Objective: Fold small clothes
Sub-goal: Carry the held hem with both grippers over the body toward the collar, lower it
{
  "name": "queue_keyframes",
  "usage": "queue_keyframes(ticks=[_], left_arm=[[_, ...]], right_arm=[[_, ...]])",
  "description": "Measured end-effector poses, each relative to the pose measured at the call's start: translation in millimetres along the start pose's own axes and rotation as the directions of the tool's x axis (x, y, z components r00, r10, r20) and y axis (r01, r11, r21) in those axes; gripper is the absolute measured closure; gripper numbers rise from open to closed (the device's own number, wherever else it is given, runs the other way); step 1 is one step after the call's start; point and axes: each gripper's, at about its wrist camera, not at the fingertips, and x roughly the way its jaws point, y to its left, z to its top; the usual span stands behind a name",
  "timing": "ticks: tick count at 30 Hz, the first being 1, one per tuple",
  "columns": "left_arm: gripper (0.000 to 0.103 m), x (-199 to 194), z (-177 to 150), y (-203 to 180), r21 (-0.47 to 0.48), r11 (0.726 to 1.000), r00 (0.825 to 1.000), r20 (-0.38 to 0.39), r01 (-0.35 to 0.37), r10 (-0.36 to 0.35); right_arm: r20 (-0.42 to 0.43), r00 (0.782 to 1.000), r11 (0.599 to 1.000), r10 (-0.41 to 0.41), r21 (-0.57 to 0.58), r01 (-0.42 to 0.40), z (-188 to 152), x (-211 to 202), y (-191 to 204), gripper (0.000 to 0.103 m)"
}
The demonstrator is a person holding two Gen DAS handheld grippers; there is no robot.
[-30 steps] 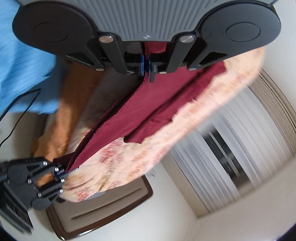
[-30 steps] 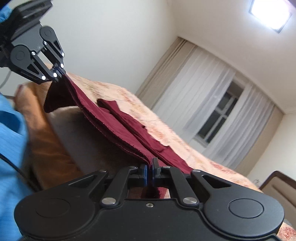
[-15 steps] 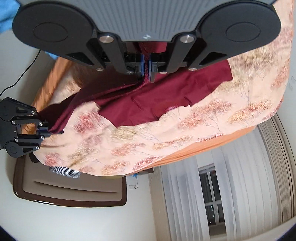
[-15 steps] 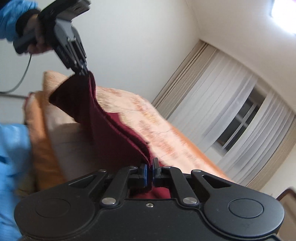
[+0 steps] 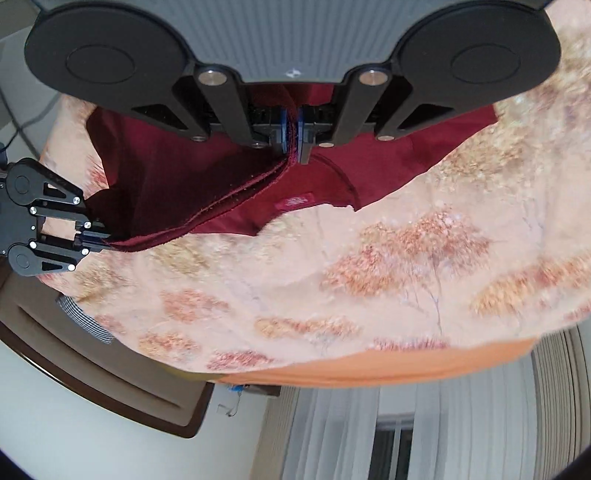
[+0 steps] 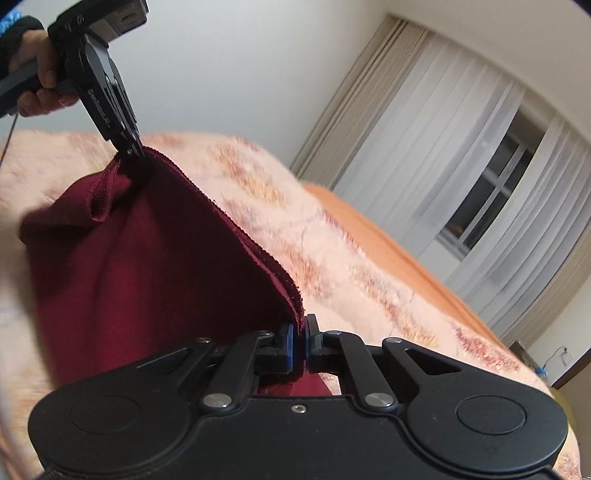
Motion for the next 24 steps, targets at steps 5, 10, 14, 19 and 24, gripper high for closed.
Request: queue_keyframes(ticks=[5, 10, 14, 19, 24], left_arm=[[0.099, 62.4, 6.4, 53.0, -0.103, 0.993, 0.999, -0.010, 0.051, -0.053], [0.090, 99.6, -0.3, 83.3, -0.196, 0.976, 0.995, -0.009, 0.097, -0.101], [0.010, 95.6, -8.8, 98.1, -0.250, 0.965, 0.996, 0.022, 0.084, -0.081], [0.006, 66.5, -11.0, 108.0, -0.250, 0.966, 0.995, 0.095, 0.065, -0.042], [0.001, 35.9, -23.2, 78.9, -0.103, 0.994, 0.987, 0.158, 0.046, -0.029]], right_arm=[[-0.081, 0.995, 0.995, 0.053, 0.093, -0.046, -5.9, 78.9, -20.3, 0.098], [-0.125, 0.986, 0.975, 0.107, 0.209, -0.080, -28.4, 135.2, -32.0, 0.097], [-0.148, 0.979, 0.966, 0.138, 0.236, -0.101, -42.1, 157.1, -29.6, 0.096], [-0.165, 0.972, 0.953, 0.170, 0.278, -0.119, -52.2, 173.8, -34.2, 0.096], [-0.148, 0.969, 0.913, 0.197, 0.389, -0.127, -56.0, 175.7, -46.3, 0.060]])
